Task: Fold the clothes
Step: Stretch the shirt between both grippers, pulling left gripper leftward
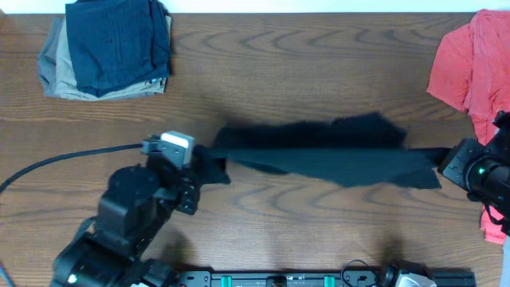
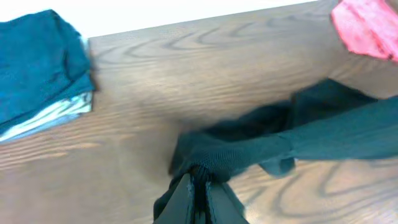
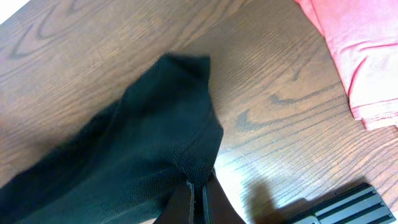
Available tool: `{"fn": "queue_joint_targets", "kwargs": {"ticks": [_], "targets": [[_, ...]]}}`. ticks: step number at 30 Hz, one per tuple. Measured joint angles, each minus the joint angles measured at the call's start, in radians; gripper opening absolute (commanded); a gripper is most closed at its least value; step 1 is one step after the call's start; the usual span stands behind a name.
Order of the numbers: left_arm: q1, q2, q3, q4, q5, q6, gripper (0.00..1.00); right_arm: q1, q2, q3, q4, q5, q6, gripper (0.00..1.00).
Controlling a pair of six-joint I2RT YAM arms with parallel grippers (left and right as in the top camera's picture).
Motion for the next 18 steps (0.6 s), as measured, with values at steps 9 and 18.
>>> {"fn": "queue_joint_targets", "kwargs": {"ticks": [9, 18], "targets": [[0.0, 0.118, -0.006, -0.147, -0.021, -0.006, 0.11, 0.0, 0.033, 0.0, -0.02, -0.01, -0.002, 0.01], [0.0, 0.39, -0.021, -0.148, 0.069, -0.027, 0.98, 0.0, 0.093, 0.0, -0.021, 0.018, -0.015, 0.01]]}}
